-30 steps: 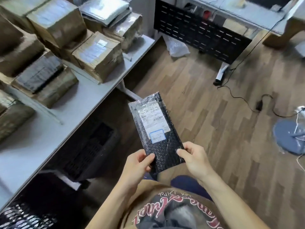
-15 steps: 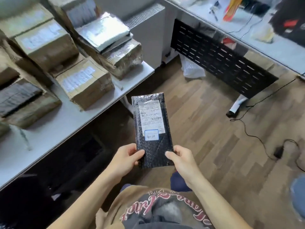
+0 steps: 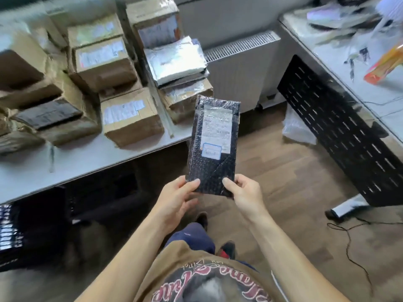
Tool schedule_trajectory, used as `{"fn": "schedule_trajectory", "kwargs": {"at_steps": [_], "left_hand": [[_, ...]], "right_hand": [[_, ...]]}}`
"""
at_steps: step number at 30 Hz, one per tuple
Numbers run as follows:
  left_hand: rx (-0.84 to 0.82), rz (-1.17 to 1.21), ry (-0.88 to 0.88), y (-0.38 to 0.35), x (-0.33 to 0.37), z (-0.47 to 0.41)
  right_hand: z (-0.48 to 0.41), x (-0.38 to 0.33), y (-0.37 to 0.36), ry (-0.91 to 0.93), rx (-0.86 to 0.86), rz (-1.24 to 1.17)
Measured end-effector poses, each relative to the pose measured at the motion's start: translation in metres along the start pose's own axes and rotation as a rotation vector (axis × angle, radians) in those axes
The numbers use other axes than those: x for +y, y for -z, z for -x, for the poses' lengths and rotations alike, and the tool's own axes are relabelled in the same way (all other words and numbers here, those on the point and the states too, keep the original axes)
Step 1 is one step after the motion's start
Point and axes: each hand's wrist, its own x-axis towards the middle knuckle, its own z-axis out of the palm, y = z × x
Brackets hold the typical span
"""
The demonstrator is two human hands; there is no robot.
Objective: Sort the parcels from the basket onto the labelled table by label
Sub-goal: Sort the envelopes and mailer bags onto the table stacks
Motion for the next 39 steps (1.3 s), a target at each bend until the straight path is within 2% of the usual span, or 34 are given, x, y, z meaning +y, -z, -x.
{"fn": "schedule_trajectory", "kwargs": {"at_steps": [5,9,13,21,23,27,33,39], "left_hand": [[0.149,0.235,-0.028,-0.013,0.01,-0.033],[0.191,0.264,-0.127,-0.007,0.041,-0.07],[0.204,0.316,-0.126,0.01,0.082,-0.105],[0.2,0.158,-0.129,0.048,0.158,-0.165],[0.213,0.144,-0.145,0.059,0.173,-0.176],[0.314,0.262,-0.185,0.072,0.209,-0.2],[0.457,0.264,-0.27,0.08,0.257,-0.243],[0.422,0.115,-0.242,0.086,0.295,-0.278]], "right_hand": [[-0.048,-0.023,-0.02,-0.116,-0.151,-0.073],[-0.093,-0.054,-0.038,-0.094,-0.274,0.012],[-0.141,-0.103,-0.047,-0.098,-0.313,0.066],[-0.252,-0.187,-0.077,-0.036,-0.156,0.021],[-0.269,-0.199,-0.085,-0.056,-0.161,0.014],[-0.296,-0.217,-0.1,-0.091,-0.159,0.029],[-0.334,-0.243,-0.112,-0.13,-0.196,0.024],[-0.391,-0.267,-0.113,-0.097,-0.193,0.152]]}}
